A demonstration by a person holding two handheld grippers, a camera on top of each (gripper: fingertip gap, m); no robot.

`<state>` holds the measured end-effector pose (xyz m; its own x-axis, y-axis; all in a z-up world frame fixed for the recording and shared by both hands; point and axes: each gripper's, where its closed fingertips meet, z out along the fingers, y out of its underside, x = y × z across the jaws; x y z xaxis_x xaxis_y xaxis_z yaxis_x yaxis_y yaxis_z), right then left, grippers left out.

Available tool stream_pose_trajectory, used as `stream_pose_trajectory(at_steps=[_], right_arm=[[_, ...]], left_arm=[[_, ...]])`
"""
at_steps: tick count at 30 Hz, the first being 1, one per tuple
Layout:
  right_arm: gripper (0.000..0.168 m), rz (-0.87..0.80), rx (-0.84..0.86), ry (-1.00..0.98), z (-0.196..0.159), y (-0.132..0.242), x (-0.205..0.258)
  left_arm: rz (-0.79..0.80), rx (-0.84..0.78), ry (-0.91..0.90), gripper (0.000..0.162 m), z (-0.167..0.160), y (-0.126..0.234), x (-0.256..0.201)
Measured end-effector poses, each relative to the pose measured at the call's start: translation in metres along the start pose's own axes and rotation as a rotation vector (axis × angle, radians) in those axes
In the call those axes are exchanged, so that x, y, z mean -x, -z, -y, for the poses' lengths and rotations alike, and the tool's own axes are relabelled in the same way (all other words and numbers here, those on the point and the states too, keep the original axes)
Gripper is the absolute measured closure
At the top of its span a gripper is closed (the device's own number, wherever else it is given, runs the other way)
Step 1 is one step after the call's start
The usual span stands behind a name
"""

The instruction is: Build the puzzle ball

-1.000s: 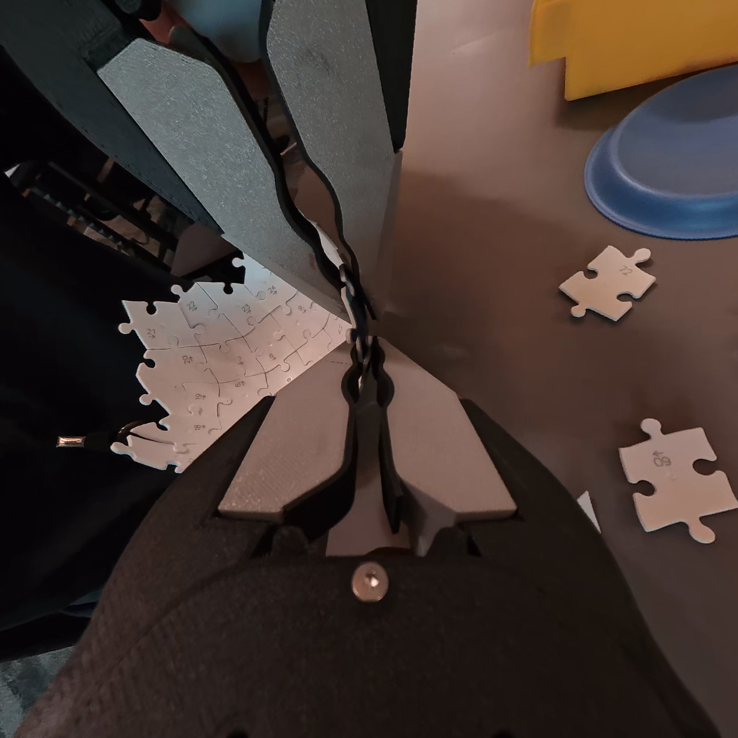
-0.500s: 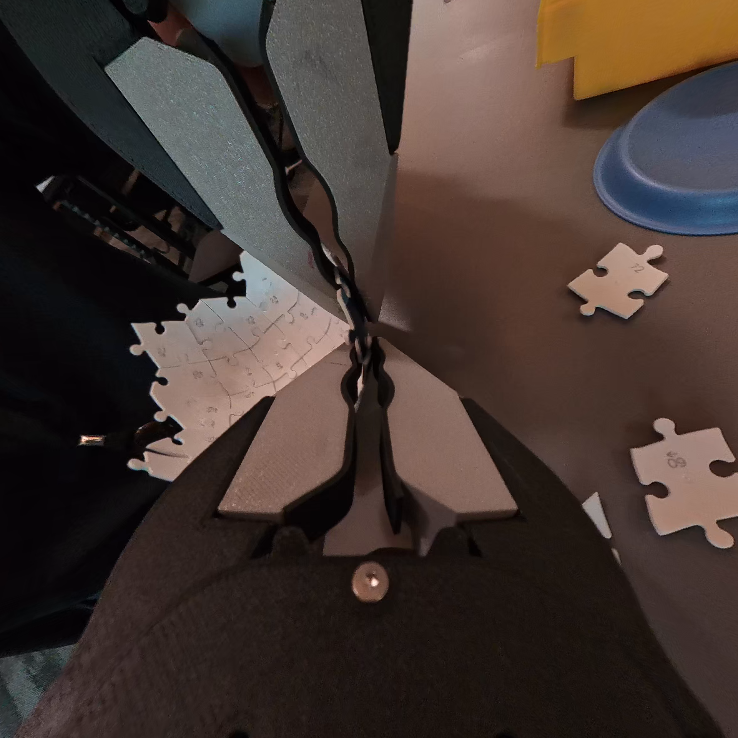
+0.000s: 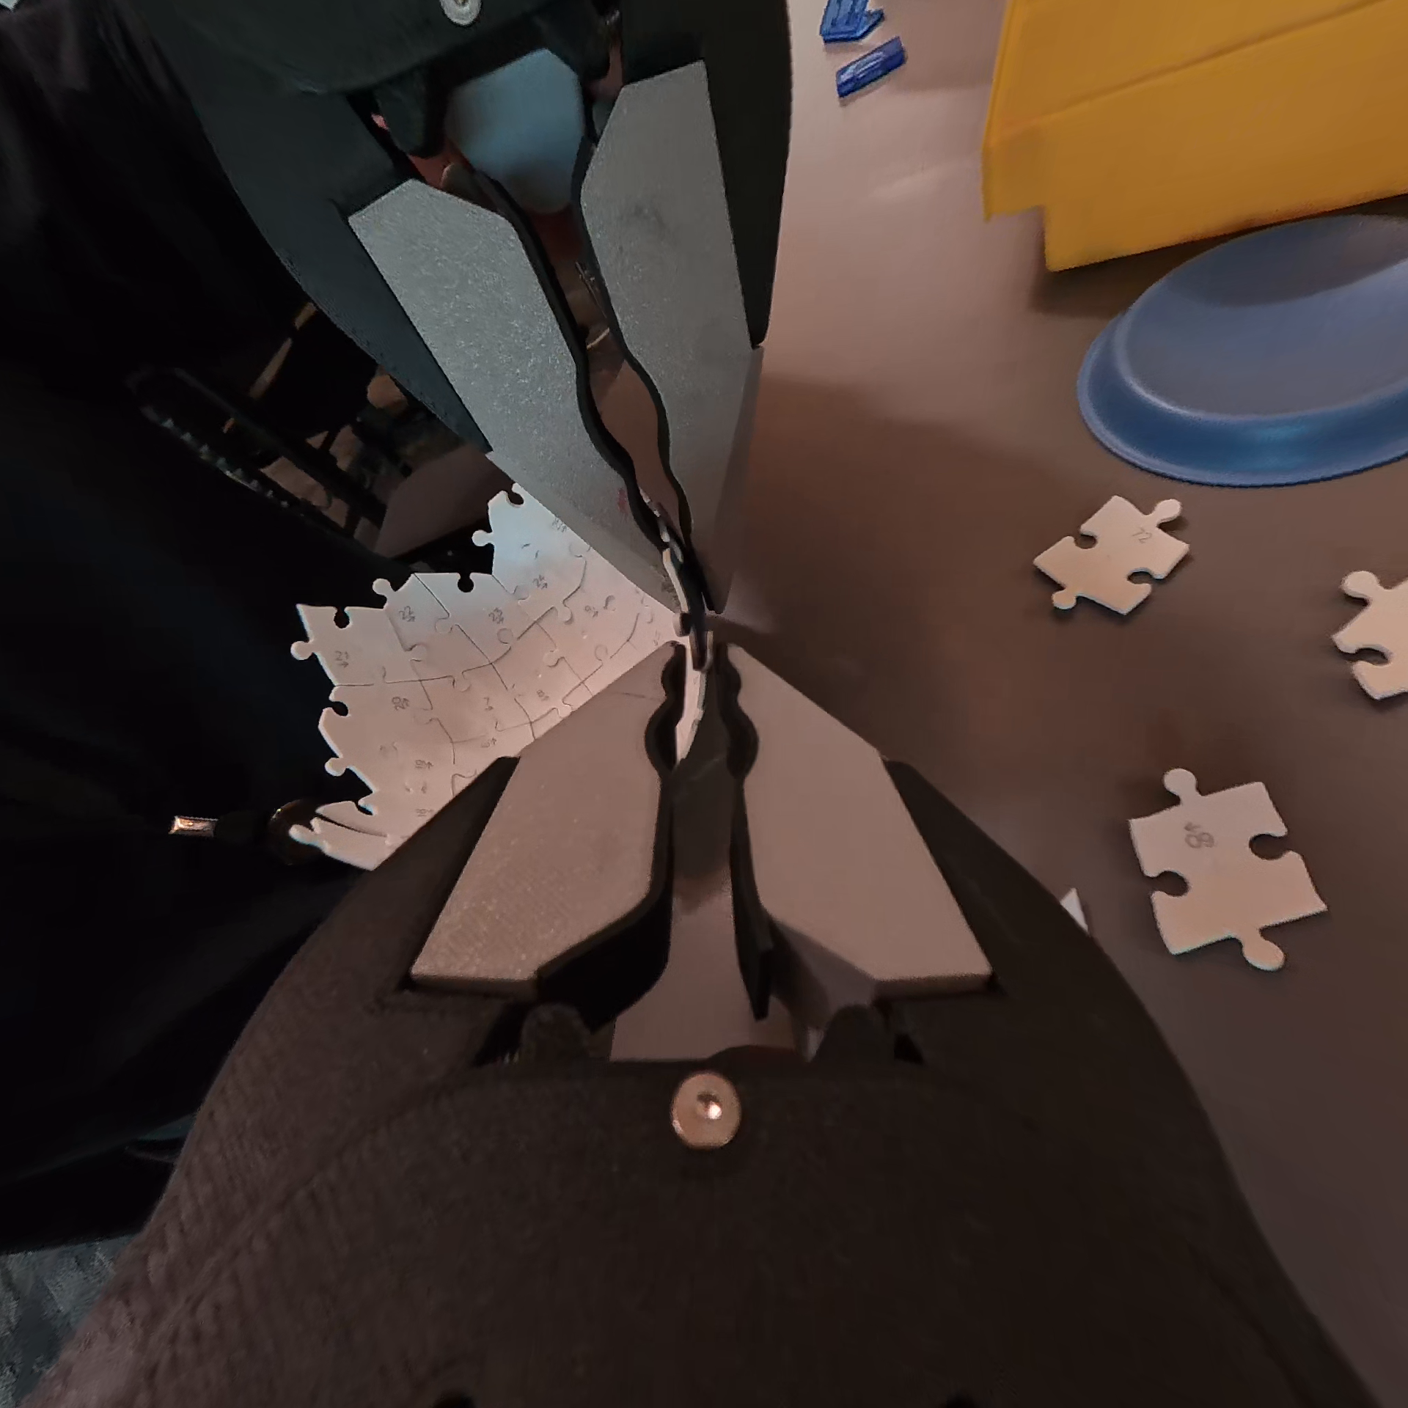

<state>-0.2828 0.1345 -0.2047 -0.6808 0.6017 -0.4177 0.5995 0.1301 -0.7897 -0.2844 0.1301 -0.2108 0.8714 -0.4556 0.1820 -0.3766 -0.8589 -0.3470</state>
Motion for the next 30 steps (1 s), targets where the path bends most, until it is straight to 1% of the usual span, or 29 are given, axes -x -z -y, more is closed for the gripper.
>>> stream_pose_trajectory(at_steps=[8,19,30], right_arm=[[0.168,-0.015,-0.003,0.019,-0.0006,-0.0017,-0.0014],[0.168,-0.014,-0.011,0.024,-0.0002,-0.0018,-0.0002],[0.167,-0.079,0.005,0.133,0.0019,-0.0047,-0.0001]], left_arm=[[-0.001,0.001,0.003,0.161,-0.0008,-0.0006,-0.0003],[-0.016,-0.008,0.002,0.16,0.0011,-0.0023,-0.0022],[0.013,0.012,-0.022,0.161,0.0004,-0.0011,-0.0018]])
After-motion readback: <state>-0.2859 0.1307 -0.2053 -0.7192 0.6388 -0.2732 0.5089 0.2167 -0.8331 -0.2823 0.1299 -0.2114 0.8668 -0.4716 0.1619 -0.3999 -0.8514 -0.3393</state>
